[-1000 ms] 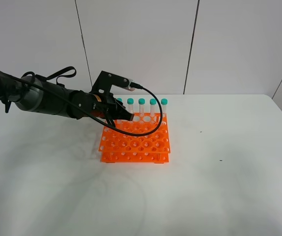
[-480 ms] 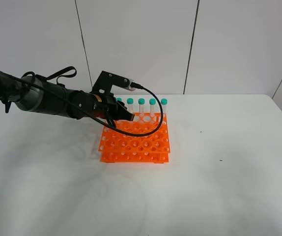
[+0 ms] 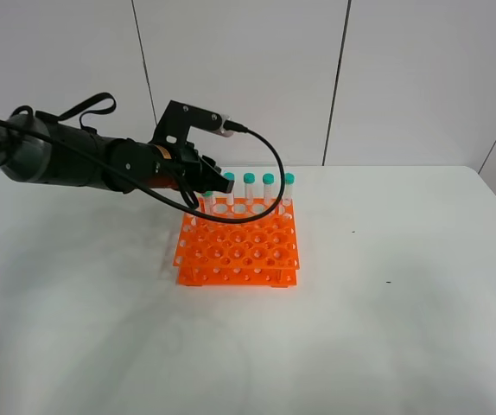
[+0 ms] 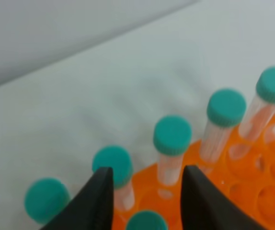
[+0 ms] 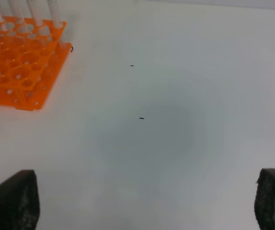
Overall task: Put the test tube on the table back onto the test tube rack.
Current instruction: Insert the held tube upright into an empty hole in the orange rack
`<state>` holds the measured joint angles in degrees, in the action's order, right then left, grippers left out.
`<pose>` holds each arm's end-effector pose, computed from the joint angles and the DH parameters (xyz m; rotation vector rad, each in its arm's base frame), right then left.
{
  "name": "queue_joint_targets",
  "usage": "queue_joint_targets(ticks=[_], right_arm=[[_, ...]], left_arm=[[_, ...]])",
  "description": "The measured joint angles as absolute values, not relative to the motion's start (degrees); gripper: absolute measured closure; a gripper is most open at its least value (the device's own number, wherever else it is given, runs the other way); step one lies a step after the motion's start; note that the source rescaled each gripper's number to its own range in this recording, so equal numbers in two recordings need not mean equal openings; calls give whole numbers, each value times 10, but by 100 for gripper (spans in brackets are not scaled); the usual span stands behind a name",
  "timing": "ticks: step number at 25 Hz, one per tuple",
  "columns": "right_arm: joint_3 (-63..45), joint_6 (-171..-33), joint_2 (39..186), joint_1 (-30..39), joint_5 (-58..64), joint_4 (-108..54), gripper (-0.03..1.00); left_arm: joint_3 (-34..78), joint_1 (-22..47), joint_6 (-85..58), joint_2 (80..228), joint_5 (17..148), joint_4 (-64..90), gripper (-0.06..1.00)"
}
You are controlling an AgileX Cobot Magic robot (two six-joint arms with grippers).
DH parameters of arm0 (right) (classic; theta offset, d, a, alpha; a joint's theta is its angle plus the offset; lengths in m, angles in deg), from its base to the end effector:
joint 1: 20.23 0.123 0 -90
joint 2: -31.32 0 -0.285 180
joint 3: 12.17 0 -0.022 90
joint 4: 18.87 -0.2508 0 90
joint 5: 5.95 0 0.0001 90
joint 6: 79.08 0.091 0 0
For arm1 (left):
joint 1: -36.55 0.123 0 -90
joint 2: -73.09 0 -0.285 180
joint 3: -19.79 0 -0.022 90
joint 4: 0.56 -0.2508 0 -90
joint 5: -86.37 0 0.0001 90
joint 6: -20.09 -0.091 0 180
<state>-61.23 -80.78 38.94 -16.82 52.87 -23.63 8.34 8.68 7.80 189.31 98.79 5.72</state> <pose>-0.0034 0.0063 0.2779 -0.0917 2.0130 0.1180 0.3723 -0.1945 0.2038 0.5764 1.9353 -0.2175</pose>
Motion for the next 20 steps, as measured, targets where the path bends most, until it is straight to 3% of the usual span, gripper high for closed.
queue_joint_targets(ticks=[4, 6, 15, 20], right_arm=[[-612, -808, 389, -168, 529, -236, -3], [-612, -808, 389, -168, 529, -236, -3], [-612, -808, 389, -168, 529, -236, -3], [-612, -808, 389, -168, 529, -236, -3]], left_arm=[[83, 87, 75, 1849, 975, 57, 19], [83, 87, 75, 1828, 940, 58, 9], [94, 92, 89, 1723, 727, 59, 2], [142, 136, 124, 1714, 562, 59, 1]])
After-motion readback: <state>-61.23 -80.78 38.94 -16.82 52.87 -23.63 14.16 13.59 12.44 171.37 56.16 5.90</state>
